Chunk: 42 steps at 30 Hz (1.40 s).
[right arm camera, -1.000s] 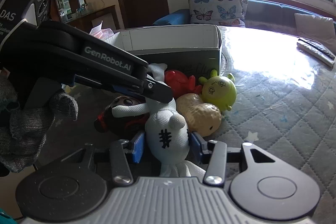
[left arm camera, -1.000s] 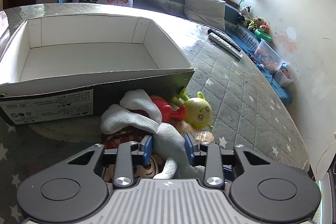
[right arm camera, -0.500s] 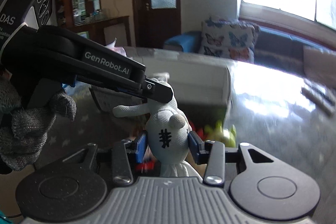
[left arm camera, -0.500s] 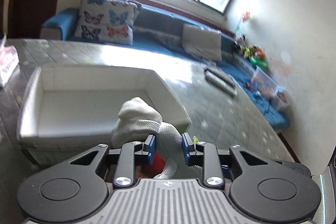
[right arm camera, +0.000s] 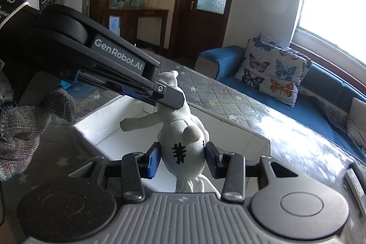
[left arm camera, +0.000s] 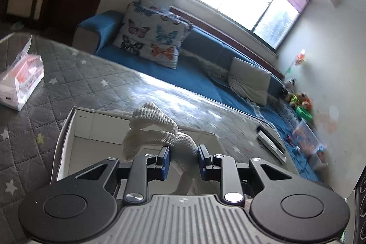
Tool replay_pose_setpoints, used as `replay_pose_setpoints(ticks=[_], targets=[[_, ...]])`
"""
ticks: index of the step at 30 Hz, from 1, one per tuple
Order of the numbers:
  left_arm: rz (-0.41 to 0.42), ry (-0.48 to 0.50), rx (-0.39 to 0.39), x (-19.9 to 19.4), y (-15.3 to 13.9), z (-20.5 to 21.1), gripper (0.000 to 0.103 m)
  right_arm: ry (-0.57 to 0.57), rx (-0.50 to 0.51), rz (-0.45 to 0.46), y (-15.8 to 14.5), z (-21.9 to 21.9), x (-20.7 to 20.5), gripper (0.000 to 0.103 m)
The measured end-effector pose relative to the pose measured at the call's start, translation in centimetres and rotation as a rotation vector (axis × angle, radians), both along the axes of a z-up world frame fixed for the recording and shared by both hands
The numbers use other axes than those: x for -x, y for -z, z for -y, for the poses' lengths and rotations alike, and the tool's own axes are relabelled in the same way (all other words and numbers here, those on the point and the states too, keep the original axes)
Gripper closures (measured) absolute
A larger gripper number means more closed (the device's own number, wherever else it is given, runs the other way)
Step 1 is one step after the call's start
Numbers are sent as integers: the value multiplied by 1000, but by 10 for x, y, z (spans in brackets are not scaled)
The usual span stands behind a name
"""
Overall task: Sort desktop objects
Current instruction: 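Carry the bunny over the shoebox and open the right gripper, then lower the right gripper onto the red-haired figurine and close on it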
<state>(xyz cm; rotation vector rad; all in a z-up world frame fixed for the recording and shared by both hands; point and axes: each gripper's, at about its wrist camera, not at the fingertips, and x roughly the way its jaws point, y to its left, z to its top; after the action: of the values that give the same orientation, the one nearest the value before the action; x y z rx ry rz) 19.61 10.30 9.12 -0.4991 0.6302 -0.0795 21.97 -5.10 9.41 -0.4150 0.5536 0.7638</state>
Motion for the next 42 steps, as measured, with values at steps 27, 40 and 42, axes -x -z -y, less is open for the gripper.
replay_pose_setpoints(ticks=[27, 40, 42], targets=[[-172, -32, -113, -13, 50, 3, 75, 155, 57, -136, 36, 2, -62, 53], [-118, 34, -169, 40, 38, 30, 73, 166, -66, -111, 11, 42, 6, 38], [-121, 41, -170, 48, 39, 33, 73, 166, -78, -112, 10, 46, 14, 37]])
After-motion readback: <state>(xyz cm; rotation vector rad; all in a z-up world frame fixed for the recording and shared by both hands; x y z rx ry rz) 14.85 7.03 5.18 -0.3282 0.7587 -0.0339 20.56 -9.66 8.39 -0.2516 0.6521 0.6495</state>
